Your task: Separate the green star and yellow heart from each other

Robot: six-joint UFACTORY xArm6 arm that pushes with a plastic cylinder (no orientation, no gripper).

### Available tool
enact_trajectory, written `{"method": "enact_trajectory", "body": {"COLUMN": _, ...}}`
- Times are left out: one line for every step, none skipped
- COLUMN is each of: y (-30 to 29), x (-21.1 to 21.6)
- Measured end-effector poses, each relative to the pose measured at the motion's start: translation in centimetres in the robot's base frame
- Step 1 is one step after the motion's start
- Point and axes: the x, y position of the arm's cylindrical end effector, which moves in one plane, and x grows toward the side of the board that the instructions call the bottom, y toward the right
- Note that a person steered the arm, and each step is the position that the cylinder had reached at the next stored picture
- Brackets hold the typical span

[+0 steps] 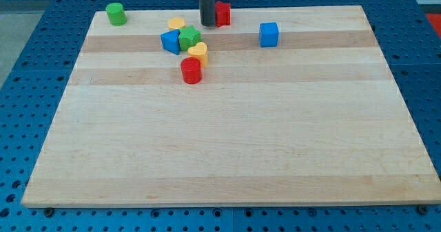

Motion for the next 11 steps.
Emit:
{"method": "enact_trajectory", "body": {"y": 0.6, "x": 0.0}}
{"method": "enact_trajectory", "body": {"y": 0.6, "x": 0.0}}
{"method": "enact_trajectory", "body": {"y": 0.6, "x": 1.4}}
{"method": "enact_trajectory", "body": {"y": 0.4, "x": 3.4}}
{"method": "enact_trajectory", "body": {"y": -0.5, "x": 4.6}}
{"method": "enact_trajectory", "body": {"y": -0.7, "x": 5.7}}
{"method": "enact_trajectory", "body": {"y": -1.0, "x": 8.2}}
{"method": "enact_trajectory", "body": {"y": -2.1, "x": 9.9}}
{"method": "enact_trajectory", "body": {"y": -4.3, "x": 11.3}}
{"method": "enact_trajectory", "body": {"y": -6.9, "x": 12.9}}
{"method": "enact_trajectory", "body": {"y": -9.8, "x": 13.4}}
